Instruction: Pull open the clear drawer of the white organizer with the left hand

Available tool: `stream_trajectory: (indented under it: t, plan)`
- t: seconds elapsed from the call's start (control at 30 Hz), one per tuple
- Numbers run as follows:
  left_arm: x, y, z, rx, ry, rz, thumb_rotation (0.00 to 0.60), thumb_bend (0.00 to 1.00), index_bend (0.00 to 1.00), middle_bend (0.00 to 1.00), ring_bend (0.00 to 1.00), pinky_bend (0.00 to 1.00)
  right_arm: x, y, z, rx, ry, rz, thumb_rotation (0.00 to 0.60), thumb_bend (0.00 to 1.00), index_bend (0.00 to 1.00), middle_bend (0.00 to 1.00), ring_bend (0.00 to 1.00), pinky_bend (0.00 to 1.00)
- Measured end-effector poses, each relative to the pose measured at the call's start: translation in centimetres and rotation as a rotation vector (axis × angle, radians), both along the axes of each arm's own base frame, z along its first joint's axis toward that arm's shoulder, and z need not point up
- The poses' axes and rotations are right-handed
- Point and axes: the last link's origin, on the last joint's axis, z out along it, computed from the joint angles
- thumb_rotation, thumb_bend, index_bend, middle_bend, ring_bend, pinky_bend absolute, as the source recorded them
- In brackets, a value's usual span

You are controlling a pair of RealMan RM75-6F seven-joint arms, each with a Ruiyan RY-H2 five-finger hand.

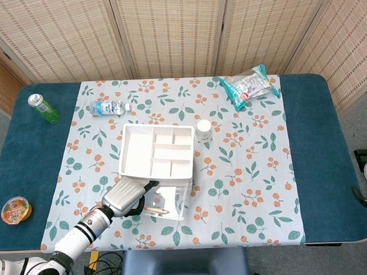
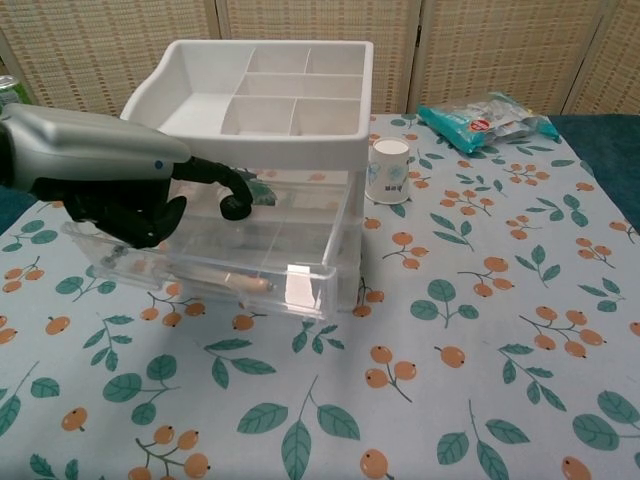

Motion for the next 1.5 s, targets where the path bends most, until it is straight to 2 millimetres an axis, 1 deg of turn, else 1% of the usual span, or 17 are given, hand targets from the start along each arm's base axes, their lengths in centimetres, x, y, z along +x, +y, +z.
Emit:
stream_trajectory:
  t: [0.17, 0.3, 0.5, 0.7, 0.83, 1.0, 1.2, 1.23, 1.27, 1.33, 1.37, 1.43, 1.5]
  plan:
    - [0.1, -0.1, 0.0, 0.004, 0.013, 0.001, 0.341, 0.82, 0.12, 1.0, 1.0, 1.0, -0.1, 0.0, 0.0, 0.0, -0.001, 0.0, 0.6, 0.28, 0.04, 0.19, 0.13, 0.04]
    - [0.0, 0.0, -0.1, 0.01, 0.029, 0.004, 0.355, 0.82, 0.13, 1.0, 1.0, 1.0, -0.1, 0.1, 0.1, -0.003, -0.001, -0.001, 0.6, 0.28, 0.04, 0.19, 0.13, 0.04]
    - [0.1, 0.0, -0.1, 0.022, 0.045, 0.008, 0.353, 0.82, 0.15, 1.0, 1.0, 1.0, -0.2, 0.2, 0.1, -0.005, -0.002, -0.003, 0.6, 0.28, 0.04, 0.19, 0.13, 0.04]
    - [0.3, -0.4, 0.1, 0.014, 0.052, 0.005, 0.354, 0.82, 0.2, 1.0, 1.0, 1.0, -0.1, 0.1, 0.2, -0.006, -0.002, 0.001, 0.6, 0.28, 0.04, 0.19, 0.13, 0.04]
    - [0.5, -0.8, 0.3, 0.007, 0.056, 0.002, 0.354, 0.82, 0.26, 1.0, 1.0, 1.0, -0.1, 0.2, 0.2, -0.009, -0.003, 0.0, 0.6, 0.28, 0.04, 0.19, 0.13, 0.04]
    - [0.8, -1.3, 0.6, 0.004, 0.05, -0.012, 0.353, 0.82, 0.29, 1.0, 1.0, 1.0, -0.1, 0.2, 0.2, -0.01, -0.004, 0.001, 0.6, 0.28, 0.04, 0.19, 0.13, 0.04]
    - [1.1, -1.6, 1.0, 0.016, 0.025, -0.031, 0.357, 0.82, 0.26, 1.0, 1.0, 1.0, -0.1, 0.1, 0.2, -0.007, -0.005, 0.002, 0.6, 0.28, 0.04, 0.19, 0.13, 0.04]
    - [1.0, -1.6, 1.0, 0.02, 0.023, -0.03, 0.369, 0.82, 0.26, 1.0, 1.0, 1.0, -0.1, 0.0, 0.1, -0.006, -0.005, 0.002, 0.6, 0.28, 0.04, 0.19, 0.13, 0.04]
    - [1.0, -1.4, 1.0, 0.026, 0.022, -0.03, 0.395, 0.82, 0.25, 1.0, 1.0, 1.0, -0.1, 0.0, 0.1, -0.006, -0.005, 0.002, 0.6, 0.28, 0.04, 0.19, 0.13, 0.04]
    - [0.9, -1.2, 1.0, 0.039, 0.017, -0.035, 0.522, 0.8, 0.25, 1.0, 1.0, 1.0, -0.1, 0.0, 0.1, -0.005, -0.006, 0.002, 0.6, 0.28, 0.04, 0.19, 0.13, 0.04]
    - [0.9, -1.1, 1.1, 0.05, 0.014, -0.044, 0.574, 0.77, 0.26, 1.0, 1.0, 1.0, -0.1, 0.0, 0.1, -0.004, -0.006, 0.002, 0.6, 0.28, 0.04, 0.19, 0.13, 0.04]
    - [0.8, -0.9, 1.1, 0.065, 0.008, -0.062, 0.6, 0.7, 0.28, 1.0, 1.0, 1.0, -0.1, -0.1, 0.1, -0.003, -0.005, 0.003, 0.6, 0.28, 0.04, 0.19, 0.13, 0.04]
    - [0.7, -0.8, 1.2, 0.082, 0.003, -0.09, 0.6, 0.62, 0.3, 1.0, 1.0, 1.0, -0.1, -0.1, 0.1, -0.002, -0.006, 0.004, 0.6, 0.28, 0.04, 0.19, 0.13, 0.04]
